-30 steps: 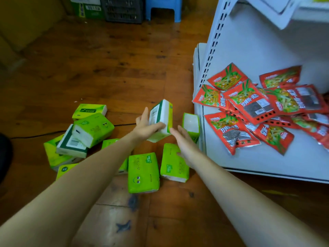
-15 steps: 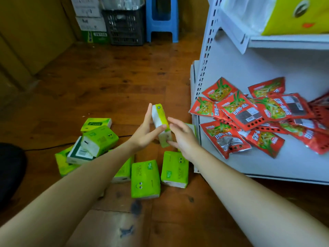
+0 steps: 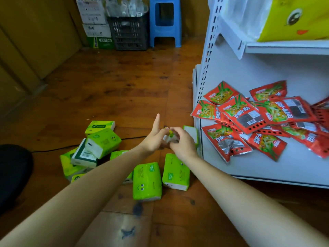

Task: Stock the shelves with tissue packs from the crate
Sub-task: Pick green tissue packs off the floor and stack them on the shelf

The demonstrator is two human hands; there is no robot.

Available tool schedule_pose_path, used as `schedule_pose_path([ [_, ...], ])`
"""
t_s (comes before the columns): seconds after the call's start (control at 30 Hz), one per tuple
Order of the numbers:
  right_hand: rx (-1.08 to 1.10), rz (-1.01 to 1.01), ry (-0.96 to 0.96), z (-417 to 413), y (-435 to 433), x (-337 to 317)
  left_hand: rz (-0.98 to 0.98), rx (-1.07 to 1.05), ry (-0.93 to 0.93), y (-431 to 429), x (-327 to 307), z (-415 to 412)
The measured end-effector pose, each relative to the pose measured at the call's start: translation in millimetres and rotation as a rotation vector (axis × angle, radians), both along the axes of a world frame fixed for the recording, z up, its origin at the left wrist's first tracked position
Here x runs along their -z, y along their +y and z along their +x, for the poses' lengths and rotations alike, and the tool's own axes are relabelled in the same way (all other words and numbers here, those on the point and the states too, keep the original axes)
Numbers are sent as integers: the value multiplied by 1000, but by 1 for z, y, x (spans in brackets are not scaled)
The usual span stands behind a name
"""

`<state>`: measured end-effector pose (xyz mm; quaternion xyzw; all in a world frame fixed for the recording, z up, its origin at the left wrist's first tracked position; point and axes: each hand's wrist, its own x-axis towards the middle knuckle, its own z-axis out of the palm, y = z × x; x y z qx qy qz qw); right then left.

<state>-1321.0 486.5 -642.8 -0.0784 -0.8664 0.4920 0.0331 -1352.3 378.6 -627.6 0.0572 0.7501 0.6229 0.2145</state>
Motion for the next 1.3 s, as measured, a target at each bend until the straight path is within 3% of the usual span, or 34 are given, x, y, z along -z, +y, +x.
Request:
schedule_pose_path([
  [0.23, 129, 78, -38, 5, 36, 12, -51, 73, -93, 4, 17, 9],
  [0.43, 28, 135, -293, 11, 41, 27, -163, 153, -109, 5, 32, 11],
  [0.53, 26, 134, -321, 13, 36, 29, -277, 208, -104, 4, 45, 9],
  [0.67, 5, 212, -345, 12, 34, 29, -629, 240, 76, 2, 46, 4],
  [0.83, 24, 242, -315, 16, 38, 30, -744, 205, 166, -1, 44, -5],
  [0.97, -17, 231, -196, 20, 47, 31, -632, 141, 164, -3, 42, -12],
  [1.1, -190, 321, -66, 24, 49, 30, -561, 39, -14, -7, 45, -21],
  [1.2, -291, 366, 29, 24, 40, 21, -399, -194, -222, -9, 40, -17],
  [1.3, -346, 371, 128, 15, 25, 3, -279, -439, -148, -24, 24, -24],
])
